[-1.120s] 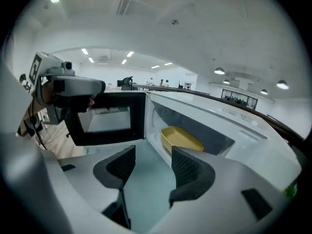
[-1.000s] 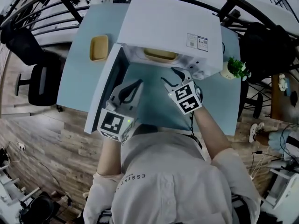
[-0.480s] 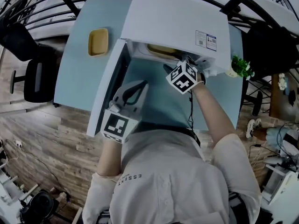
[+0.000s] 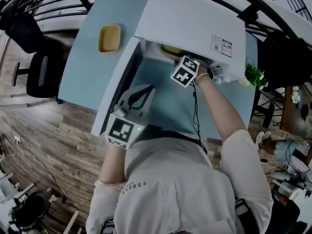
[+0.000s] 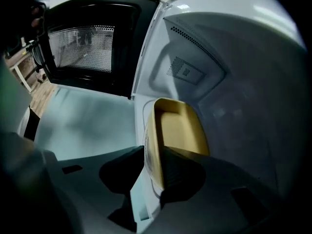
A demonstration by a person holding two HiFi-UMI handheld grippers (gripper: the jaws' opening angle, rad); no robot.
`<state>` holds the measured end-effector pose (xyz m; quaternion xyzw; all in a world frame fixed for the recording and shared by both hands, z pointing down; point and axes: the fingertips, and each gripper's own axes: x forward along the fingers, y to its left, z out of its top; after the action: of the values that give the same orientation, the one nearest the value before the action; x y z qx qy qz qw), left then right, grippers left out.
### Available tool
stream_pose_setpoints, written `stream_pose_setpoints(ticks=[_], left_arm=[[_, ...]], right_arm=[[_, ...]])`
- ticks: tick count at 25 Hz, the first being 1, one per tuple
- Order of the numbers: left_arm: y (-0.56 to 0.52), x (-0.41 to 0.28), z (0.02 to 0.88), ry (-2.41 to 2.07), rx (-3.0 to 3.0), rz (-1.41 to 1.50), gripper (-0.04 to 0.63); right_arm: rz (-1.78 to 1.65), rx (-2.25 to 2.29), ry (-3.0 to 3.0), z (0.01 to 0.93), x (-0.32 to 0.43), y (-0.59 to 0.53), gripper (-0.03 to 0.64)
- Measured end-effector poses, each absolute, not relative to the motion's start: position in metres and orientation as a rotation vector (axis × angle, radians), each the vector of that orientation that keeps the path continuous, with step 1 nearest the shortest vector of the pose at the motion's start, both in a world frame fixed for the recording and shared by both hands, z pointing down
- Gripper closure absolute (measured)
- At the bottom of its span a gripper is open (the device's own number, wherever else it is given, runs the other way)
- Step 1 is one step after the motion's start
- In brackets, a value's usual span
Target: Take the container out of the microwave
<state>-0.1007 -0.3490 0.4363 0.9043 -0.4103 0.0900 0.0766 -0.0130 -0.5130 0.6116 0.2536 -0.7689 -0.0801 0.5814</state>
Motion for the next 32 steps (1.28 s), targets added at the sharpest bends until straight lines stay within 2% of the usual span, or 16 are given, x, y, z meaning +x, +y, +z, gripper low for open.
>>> stream_pose_setpoints(ticks=[2, 5, 9, 32], left_arm=[[-0.348, -0.102, 0.437, -1.223, 2.734, 0.271, 0.594], [-0.344, -0.104, 0.439, -1.229, 2.702, 0.278, 0.594], [-0.338, -0.109, 0.439, -1.237, 2.717, 0.293, 0.594], [-0.294, -0.086, 0.442, -1.284, 2.732, 0.386, 0.594]], right_arm=[[-0.182, 0.593, -1.789, 0.613, -0.014, -0.514, 0.504], [-0.172, 0.599, -1.786, 0.615, -0.015, -0.515, 0.569], [-0.18, 0.574, -1.78, 0.616, -0.015, -0.512, 0.586], [-0.066, 0.442, -1.983, 0.574, -0.012, -0.375, 0.591]])
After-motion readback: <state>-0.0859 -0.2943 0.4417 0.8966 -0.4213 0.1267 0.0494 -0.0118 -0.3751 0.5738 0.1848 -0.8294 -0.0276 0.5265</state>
